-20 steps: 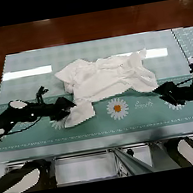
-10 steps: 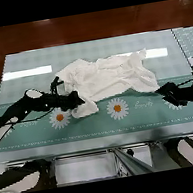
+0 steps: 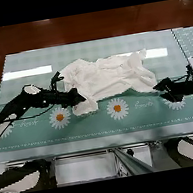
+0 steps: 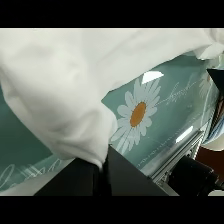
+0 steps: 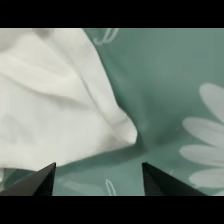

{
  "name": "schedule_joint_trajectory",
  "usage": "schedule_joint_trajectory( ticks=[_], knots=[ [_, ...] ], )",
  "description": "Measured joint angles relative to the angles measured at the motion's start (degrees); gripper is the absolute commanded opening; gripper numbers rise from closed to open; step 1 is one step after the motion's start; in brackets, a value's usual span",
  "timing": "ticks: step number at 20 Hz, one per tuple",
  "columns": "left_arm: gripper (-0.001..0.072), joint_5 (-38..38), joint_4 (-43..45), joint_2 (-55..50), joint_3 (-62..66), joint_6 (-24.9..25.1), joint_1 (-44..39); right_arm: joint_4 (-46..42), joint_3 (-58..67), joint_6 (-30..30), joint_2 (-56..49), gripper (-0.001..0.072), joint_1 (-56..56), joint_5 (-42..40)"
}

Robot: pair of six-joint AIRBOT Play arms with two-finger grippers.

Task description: Fold the shirts.

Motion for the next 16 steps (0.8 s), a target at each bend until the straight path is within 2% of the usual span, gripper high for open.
schedule_joint_trajectory(
  ticks=[6, 7, 8, 9, 10, 11, 16],
  knots=[
    [0.0032, -0.4, 0.0, 0.0, 0.1, 0.2, 0.0, 0.7, 5.3, 0.7, -7.0, 0.0615, 3.7, -0.5],
    [0.0032, -0.4, 0.0, 0.0, 0.1, 0.2, 0.0, 0.7, 6.1, 1.1, -8.0, 0.0589, 4.7, -0.8],
    [0.0032, -0.5, 0.0, 0.0, 0.1, 0.2, 0.0, 0.6, 6.8, 1.2, -8.9, 0.0491, 5.5, -1.1],
    [0.0032, -0.9, 0.0, 0.0, 0.1, 0.2, 0.0, 0.3, 7.3, 1.4, -9.7, 0.0349, 6.3, -1.5],
    [0.0032, -1.0, 0.0, 0.0, 0.1, 0.2, 0.0, -0.3, 7.9, 1.6, -10.5, 0.0081, 7.0, -1.8],
    [0.0032, -1.1, 0.0, 0.0, 0.1, 0.2, 0.0, -1.0, 8.3, 1.6, -11.1, 0.0036, 7.5, -1.8],
    [0.0031, -3.4, 0.0, 2.6, 3.2, 0.7, 2.8, -0.3, 14.6, -2.4, -10.9, 0.0035, 8.7, 2.0]
  ],
)
